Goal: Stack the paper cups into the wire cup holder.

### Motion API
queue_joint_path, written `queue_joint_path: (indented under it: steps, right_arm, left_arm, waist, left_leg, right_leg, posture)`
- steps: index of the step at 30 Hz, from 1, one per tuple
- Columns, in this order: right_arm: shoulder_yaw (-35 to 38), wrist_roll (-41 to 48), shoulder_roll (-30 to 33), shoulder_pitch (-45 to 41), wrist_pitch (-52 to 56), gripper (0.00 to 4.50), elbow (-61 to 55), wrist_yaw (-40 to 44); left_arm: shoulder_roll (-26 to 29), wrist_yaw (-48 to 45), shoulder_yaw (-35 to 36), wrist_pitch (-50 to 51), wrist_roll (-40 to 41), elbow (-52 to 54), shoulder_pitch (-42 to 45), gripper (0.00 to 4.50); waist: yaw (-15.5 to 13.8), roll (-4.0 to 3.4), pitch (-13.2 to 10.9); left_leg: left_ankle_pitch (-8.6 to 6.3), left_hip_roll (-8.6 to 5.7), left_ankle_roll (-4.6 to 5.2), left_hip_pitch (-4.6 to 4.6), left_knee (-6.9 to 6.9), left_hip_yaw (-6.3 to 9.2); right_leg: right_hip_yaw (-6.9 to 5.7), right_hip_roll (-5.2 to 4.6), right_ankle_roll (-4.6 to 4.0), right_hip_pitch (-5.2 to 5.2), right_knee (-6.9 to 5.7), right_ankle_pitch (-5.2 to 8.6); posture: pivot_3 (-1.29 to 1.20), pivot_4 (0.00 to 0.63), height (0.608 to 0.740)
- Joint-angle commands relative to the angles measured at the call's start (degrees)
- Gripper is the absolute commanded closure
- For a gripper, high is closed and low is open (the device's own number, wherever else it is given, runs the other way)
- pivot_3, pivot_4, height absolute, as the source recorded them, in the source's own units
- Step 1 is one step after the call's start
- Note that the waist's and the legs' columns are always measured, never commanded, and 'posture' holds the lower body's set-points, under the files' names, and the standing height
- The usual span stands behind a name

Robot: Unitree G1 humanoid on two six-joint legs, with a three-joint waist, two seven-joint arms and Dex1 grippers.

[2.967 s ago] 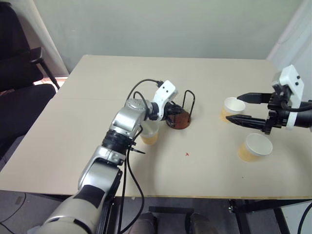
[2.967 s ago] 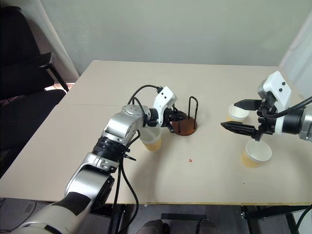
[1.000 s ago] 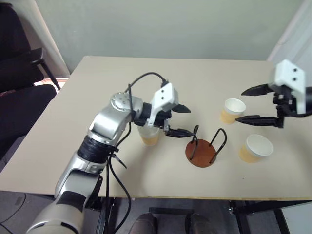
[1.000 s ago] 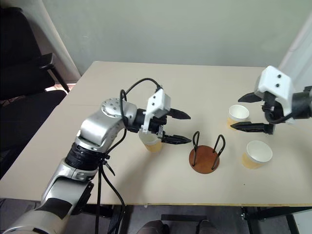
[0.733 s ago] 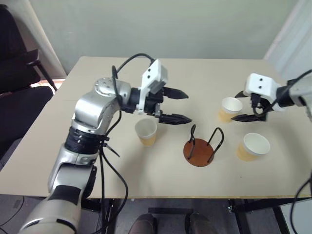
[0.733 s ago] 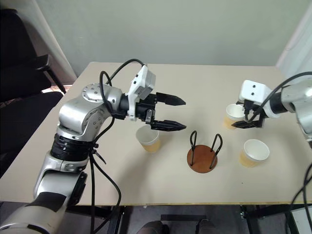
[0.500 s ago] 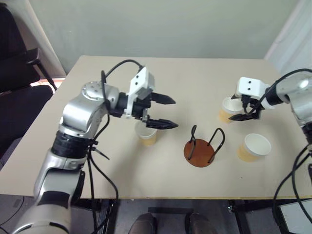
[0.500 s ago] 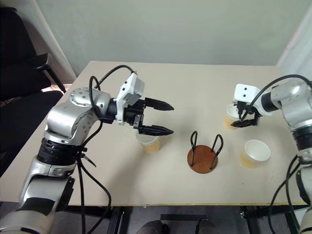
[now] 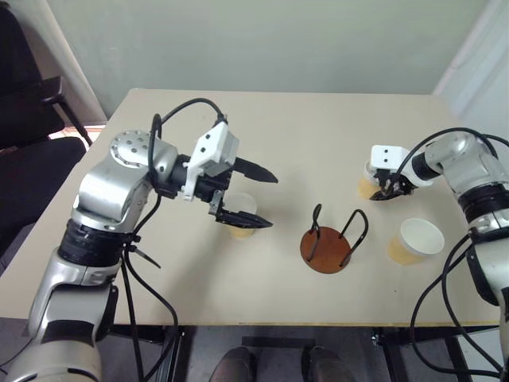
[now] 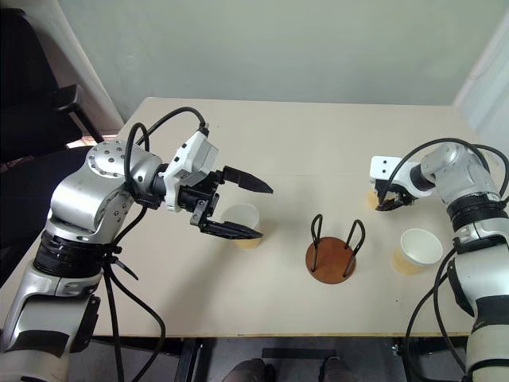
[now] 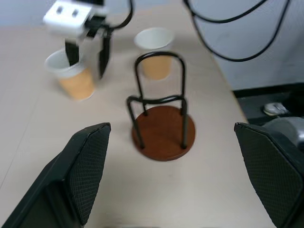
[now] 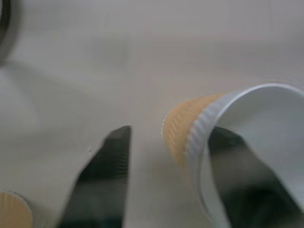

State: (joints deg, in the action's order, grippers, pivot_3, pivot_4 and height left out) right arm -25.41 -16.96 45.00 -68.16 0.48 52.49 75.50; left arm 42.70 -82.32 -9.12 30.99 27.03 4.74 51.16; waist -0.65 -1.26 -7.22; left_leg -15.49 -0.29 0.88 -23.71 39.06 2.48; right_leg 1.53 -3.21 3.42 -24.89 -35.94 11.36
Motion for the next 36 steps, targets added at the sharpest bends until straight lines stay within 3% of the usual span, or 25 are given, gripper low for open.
queue_joint_path:
  steps: [1, 4, 11, 14, 21, 27, 36]
  right_arm:
    - [1.39, -0.68, 0.35, -1.99, -1.05, 3.45, -0.20, 0.61]
    - [2.02, -0.32, 1.34, -1.55, -0.65, 4.47, -2.06, 2.23]
    - [6.38, 4.21, 6.23, -0.15, 3.37, 4.47, -15.86, 9.25]
    - [7.61, 12.90, 11.35, 0.13, 11.86, 4.47, -33.25, 16.15]
    - [0.91, 33.05, 21.97, -6.38, 27.20, 4.47, -60.16, 17.00]
    - [-4.68, 37.28, 23.68, -9.89, 29.71, 4.47, -65.58, 17.00]
    - [-7.12, 37.33, 27.59, -5.14, 26.49, 4.47, -68.85, 17.00]
  left_arm:
    - [0.61, -0.75, 1.04, -1.26, 0.33, 1.58, 1.77, 0.00]
    - [0.88, -1.55, 0.87, -2.31, -0.08, 0.70, 1.66, 0.00]
    - [1.17, -3.69, 0.05, -3.93, -0.49, 0.44, 0.68, 0.00]
    - [0.74, -4.08, -0.29, -5.72, -1.25, 0.60, 0.34, 0.00]
    - [-0.72, -6.31, -1.99, -8.15, -2.05, -0.65, 0.22, 0.00]
    - [-2.07, -7.79, -3.35, -11.79, -3.38, -3.65, 0.63, 0.00]
    - [-1.54, -8.98, -3.09, -13.75, -3.92, -5.39, 0.44, 0.00]
  waist:
    - [0.00, 0.00, 0.00]
    - [0.01, 0.00, 0.00]
    - [0.01, -0.03, -0.02]
    - [0.09, -0.04, -0.02]
    - [0.19, -0.06, -0.03]
    - [0.24, -0.01, -0.04]
    - [0.25, -0.02, -0.04]
  left_leg:
    - [0.00, 0.00, -0.01, 0.00, 0.00, 0.00]
    - [-0.01, 0.00, -0.03, 0.00, 0.00, -0.01]
    - [-0.02, 0.00, -0.04, -0.12, 0.00, 0.00]
    - [-0.04, 0.01, -0.07, -0.19, -0.03, 0.00]
    - [-0.07, 0.04, -0.13, -0.28, -0.08, 0.03]
    - [-0.03, 0.07, -0.10, -0.13, 0.08, 0.08]
    - [0.03, 0.07, -0.07, -0.13, 0.06, 0.09]
  right_leg:
    - [0.00, 0.00, 0.00, 0.00, 0.00, 0.00]
    - [0.00, 0.00, 0.00, 0.00, 0.00, 0.00]
    - [-0.02, 0.00, -0.01, -0.03, -0.01, 0.00]
    - [-0.03, 0.01, -0.01, -0.06, 0.00, 0.00]
    - [-0.04, 0.05, -0.10, -0.13, 0.14, 0.06]
    - [-0.04, 0.04, -0.31, -0.13, 0.02, 0.19]
    - [-0.07, 0.03, -0.32, -0.15, -0.06, 0.17]
  posture:
    - [0.00, 0.150, 0.740]
    - [0.00, 0.150, 0.740]
    - [0.00, 0.150, 0.740]
    - [0.00, 0.150, 0.740]
    - [0.00, 0.150, 0.740]
    - [0.00, 0.150, 0.740]
    - [0.00, 0.150, 0.740]
